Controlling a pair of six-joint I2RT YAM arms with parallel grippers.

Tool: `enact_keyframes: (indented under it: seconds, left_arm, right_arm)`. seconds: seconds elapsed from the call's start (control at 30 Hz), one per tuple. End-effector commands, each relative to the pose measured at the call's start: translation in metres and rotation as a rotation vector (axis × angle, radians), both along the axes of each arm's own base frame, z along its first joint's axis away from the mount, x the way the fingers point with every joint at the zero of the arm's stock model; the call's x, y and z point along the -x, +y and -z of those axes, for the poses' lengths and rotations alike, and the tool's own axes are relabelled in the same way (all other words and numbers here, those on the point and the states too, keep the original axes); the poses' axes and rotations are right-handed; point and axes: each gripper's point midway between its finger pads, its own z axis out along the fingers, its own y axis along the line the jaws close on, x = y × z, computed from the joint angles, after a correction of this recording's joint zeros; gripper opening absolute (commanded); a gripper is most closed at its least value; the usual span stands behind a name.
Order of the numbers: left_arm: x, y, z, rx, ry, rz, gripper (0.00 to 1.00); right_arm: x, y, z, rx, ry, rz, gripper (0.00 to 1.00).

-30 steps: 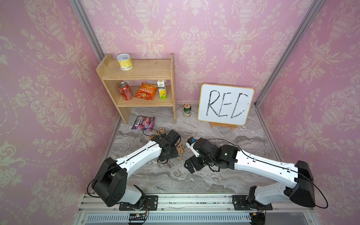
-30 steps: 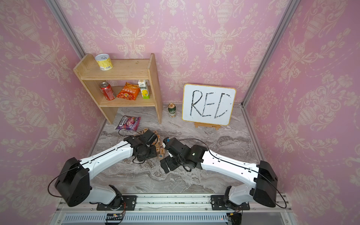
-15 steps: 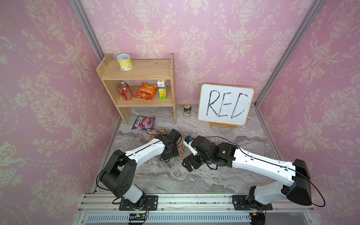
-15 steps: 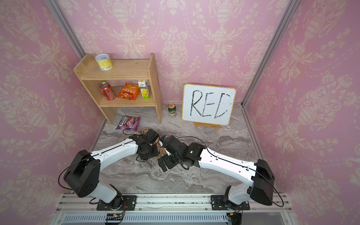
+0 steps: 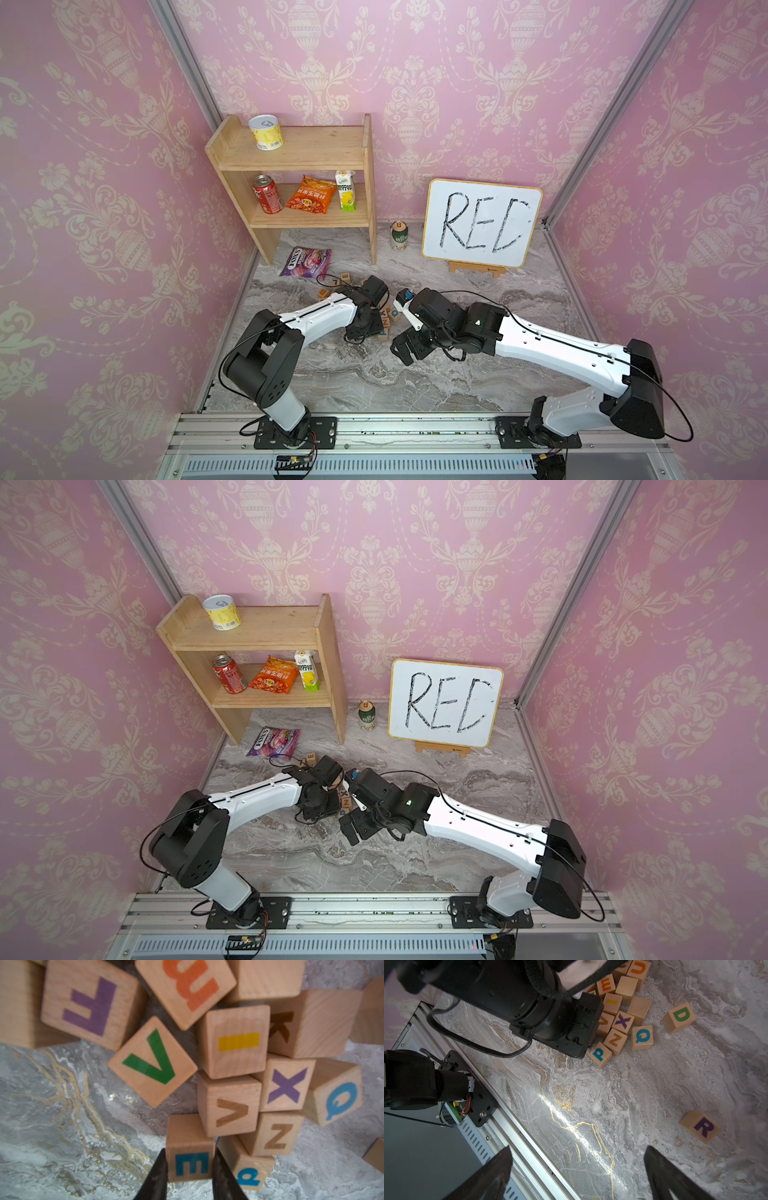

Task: Assemble the uppercase word "red" with letter blocks
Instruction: Pick up the letter block from the center of the board.

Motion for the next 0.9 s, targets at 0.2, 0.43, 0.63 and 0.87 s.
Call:
enact_keyframes:
  seconds: [0.2,0.43,0.63,0.87]
  left_arm:
    - [-0.003,0.003,-0.025,-0.001,0.004,-0.07,0.2]
    - [-0.002,-0.009,-0.042,0.104,0.012,-0.247,0.19]
    - [-0.007,-0.02,-0.057,0.189,-0.005,-0.408,0.19]
    - [-0.019,-0.034,-0.067,0.257,-0.007,-0.566,0.19]
  right_arm:
    - [-0.003,-0.012,-0.01,0.003,-0.024,0.016,1.0]
    - [-0.003,-0.019,-0.012,-0.002,-0.032,0.04,1.0]
    - [-0.003,-0.031,-0.012,-0.002,-0.043,0.079,1.0]
    - [0.001,-0.048,-0.008,0.009,-0.049,0.119,1.0]
